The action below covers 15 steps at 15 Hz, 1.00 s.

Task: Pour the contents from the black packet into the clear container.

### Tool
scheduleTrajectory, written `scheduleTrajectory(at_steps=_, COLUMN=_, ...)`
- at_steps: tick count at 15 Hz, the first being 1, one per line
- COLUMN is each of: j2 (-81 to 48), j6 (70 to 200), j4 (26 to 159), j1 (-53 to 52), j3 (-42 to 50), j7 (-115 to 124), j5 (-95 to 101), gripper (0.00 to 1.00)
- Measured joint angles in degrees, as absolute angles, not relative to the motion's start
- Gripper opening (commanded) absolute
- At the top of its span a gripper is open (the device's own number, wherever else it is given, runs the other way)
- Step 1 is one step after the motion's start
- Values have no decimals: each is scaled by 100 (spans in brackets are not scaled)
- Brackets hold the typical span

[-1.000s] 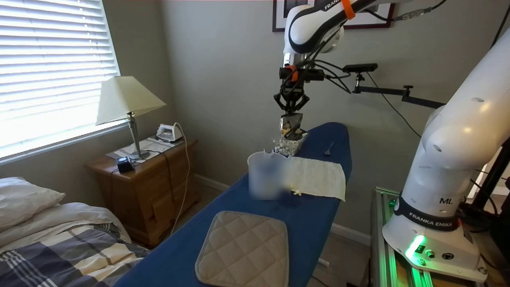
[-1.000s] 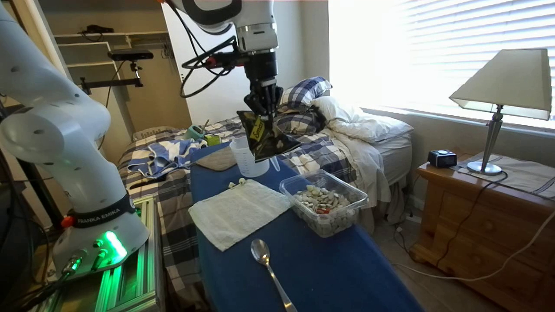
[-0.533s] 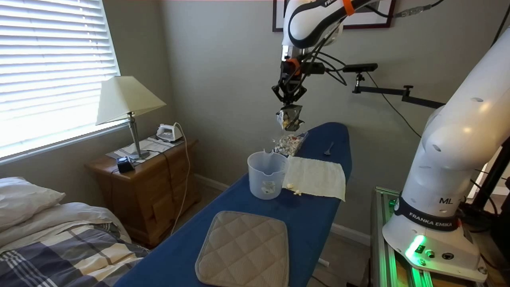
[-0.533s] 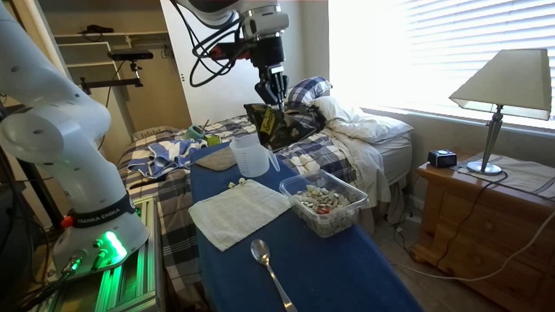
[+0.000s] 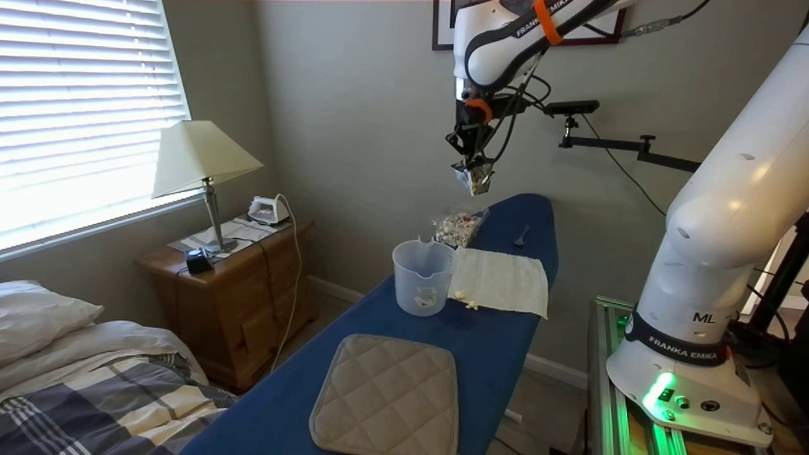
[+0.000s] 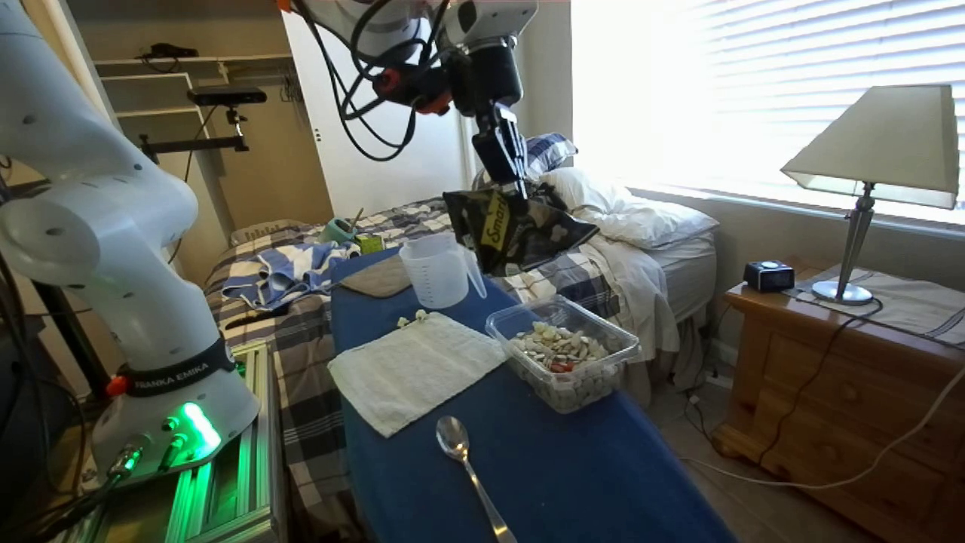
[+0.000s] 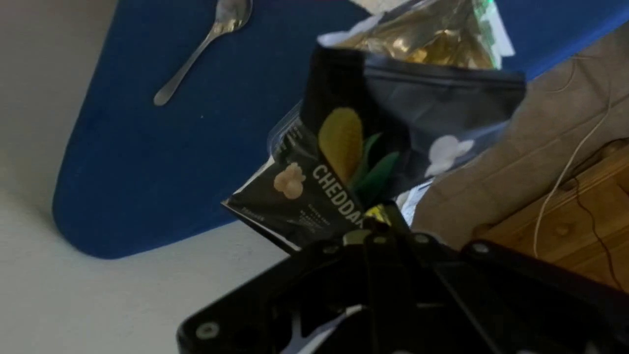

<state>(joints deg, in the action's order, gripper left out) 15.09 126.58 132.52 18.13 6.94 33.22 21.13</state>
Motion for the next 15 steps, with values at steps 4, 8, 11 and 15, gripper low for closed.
scheduleTrajectory(at_steps=4, j2=1186, j6=13589, j4=13262, j1=2002, j3=766, j7=3443, j5=2891, gripper=0)
scheduleTrajectory(at_steps=8, j2=856, j6=14455, j4=13278, j1=2057, j3=842, j7=3749, j5=3406, gripper=0)
scheduleTrajectory(at_steps=11, j2=687, j6=14948, j4=13297, j1=2057, j3=897, j7=3946, j5=3847, gripper=0)
scheduleTrajectory(at_steps=15, j2=575, j6=15565, j4=13325, j1=2060, j3=1038, j7=4197, j5=4650, gripper=0)
